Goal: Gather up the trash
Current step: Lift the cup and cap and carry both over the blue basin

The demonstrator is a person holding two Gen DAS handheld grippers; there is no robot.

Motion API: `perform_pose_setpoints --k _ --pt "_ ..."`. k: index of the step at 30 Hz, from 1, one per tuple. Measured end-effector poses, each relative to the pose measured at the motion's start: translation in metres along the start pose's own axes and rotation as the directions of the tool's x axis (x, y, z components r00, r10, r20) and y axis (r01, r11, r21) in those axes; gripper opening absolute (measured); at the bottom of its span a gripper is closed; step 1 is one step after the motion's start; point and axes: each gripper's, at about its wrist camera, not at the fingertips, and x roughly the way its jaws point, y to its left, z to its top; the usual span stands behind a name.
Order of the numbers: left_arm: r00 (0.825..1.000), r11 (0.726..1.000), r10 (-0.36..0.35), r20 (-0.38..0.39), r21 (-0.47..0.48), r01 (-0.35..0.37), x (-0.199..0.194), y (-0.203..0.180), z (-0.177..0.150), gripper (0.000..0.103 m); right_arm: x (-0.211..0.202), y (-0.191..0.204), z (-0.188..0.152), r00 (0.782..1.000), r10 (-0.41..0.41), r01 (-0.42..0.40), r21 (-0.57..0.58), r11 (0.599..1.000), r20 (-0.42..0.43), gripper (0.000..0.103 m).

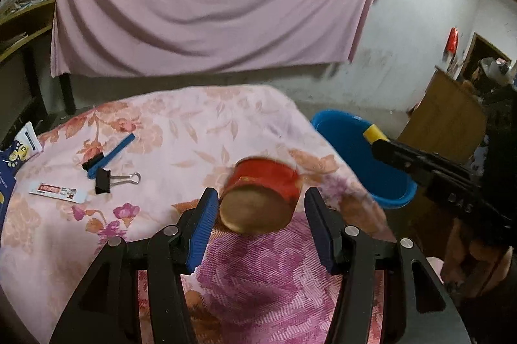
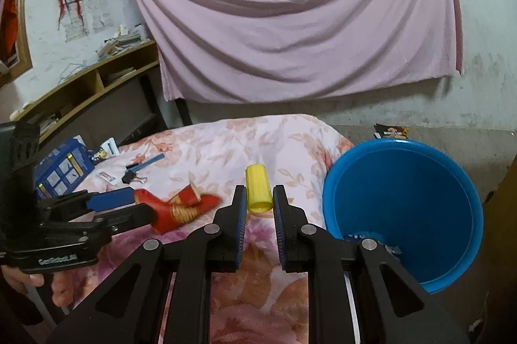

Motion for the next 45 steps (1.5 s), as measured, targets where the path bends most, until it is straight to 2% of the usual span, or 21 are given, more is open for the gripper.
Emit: perform_pose_setpoints --k 4,11,18,23,27,31,33,39,43,45 --pt "0.999 1.0 0.017 -0.052 0.007 -0.016 0.014 -0.001 0.002 0.049 -0.001 -0.008 -0.004 1.0 -0.006 0.006 0.015 1.0 -0.009 0.014" --pt "0.998 0.996 0.039 -0.056 0.08 -0.034 0.03 -0.013 0.011 0.049 -0.002 -0.015 -0.007 1.0 -0.008 0.008 0.03 1.0 -0.015 0.014" --pt "0.999 0.991 0.008 -0.044 0.136 -0.002 0.039 -0.025 0.013 0.048 -0.008 -0.031 -0.01 1.0 -0.024 0.025 0.062 0.998 -0.003 0.014" --pt "0.999 0.993 -0.012 0.041 0.121 0.007 0.029 -0.026 0.02 0.048 -0.024 -0.035 -0.007 0.996 -0.047 0.042 0.064 0.997 0.072 0.014" --pt "0.986 0.993 -0.053 0.161 0.116 0.034 0.013 -0.038 0.034 0.048 -0.048 -0.039 0.004 0.978 -0.075 0.066 0.051 0.996 0.195 0.014" --pt "0.952 0.989 -0.101 0.289 0.135 0.064 -0.002 -0.058 0.052 0.048 -0.069 -0.045 0.016 0.944 -0.11 0.101 0.046 0.994 0.311 0.014" --pt "0.927 0.986 -0.126 0.354 0.149 0.077 -0.007 -0.07 0.062 0.048 -0.081 -0.05 0.024 0.915 -0.132 0.124 0.045 0.991 0.38 0.014" --pt "0.832 0.97 -0.21 0.513 0.219 0.11 -0.015 -0.108 0.084 0.048 -0.108 -0.067 0.043 0.834 -0.183 0.188 0.044 0.981 0.52 0.015" --pt "0.773 0.958 -0.252 0.582 0.264 0.113 -0.009 -0.13 0.087 0.048 -0.118 -0.08 0.047 0.79 -0.212 0.222 0.055 0.974 0.576 0.015" --pt "0.75 0.952 -0.265 0.606 0.289 0.103 -0.002 -0.14 0.086 0.048 -0.122 -0.087 0.047 0.762 -0.228 0.241 0.061 0.969 0.606 0.015"
